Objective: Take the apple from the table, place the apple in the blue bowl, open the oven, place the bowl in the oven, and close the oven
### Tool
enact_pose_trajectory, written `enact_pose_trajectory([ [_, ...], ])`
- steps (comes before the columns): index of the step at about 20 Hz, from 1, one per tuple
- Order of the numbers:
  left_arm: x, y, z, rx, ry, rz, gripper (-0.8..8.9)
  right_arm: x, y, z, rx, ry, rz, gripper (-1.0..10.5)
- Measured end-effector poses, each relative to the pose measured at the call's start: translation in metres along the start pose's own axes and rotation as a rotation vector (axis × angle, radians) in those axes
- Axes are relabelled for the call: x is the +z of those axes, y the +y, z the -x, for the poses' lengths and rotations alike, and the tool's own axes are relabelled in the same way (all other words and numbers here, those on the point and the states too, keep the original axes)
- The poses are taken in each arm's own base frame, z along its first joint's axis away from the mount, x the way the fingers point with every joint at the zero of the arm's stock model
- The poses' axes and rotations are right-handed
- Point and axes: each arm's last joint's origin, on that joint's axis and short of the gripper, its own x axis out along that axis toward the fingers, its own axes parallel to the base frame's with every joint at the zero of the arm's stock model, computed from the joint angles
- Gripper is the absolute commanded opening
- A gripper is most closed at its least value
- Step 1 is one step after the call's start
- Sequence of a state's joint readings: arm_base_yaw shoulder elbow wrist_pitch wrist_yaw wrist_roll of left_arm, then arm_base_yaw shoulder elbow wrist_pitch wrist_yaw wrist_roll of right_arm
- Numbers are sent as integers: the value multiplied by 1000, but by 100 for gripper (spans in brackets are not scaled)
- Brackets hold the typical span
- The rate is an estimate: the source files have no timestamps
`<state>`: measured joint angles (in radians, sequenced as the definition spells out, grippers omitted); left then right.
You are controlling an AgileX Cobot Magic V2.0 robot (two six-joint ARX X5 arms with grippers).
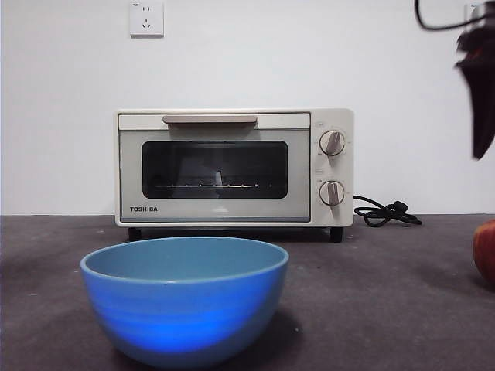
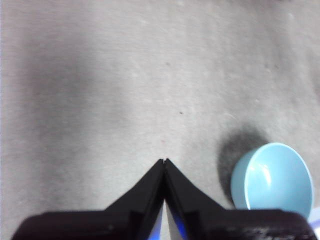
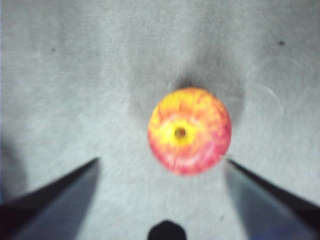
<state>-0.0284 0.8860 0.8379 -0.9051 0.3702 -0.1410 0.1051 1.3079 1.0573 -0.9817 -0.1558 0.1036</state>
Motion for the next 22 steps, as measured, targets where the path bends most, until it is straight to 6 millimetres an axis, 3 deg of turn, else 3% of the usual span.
enact_pose_trajectory([
  [4, -1, -4, -1, -16, 11, -22, -4, 10, -1, -23, -125, 39, 32, 634],
  [15, -1, -7, -2, -25, 17, -37, -4, 21, -9, -95, -117, 254, 38, 622],
  [16, -1, -7, -2, -25, 17, -38, -4, 21, -8, -98, -118, 269, 41, 566],
  [18, -1, -7, -2, -25, 16, -38, -4, 19, -5, -98, -114, 282, 52, 291],
  [19, -1, -7, -2, -25, 16, -38, -4, 18, -3, -98, -114, 287, 56, 81],
  [20, -1, -7, -2, -25, 15, -38, -4, 18, -2, -99, -114, 288, 60, -28],
  [22, -1, -7, -2, -26, 10, -40, -4, 18, 2, -99, -119, 286, 71, -5],
])
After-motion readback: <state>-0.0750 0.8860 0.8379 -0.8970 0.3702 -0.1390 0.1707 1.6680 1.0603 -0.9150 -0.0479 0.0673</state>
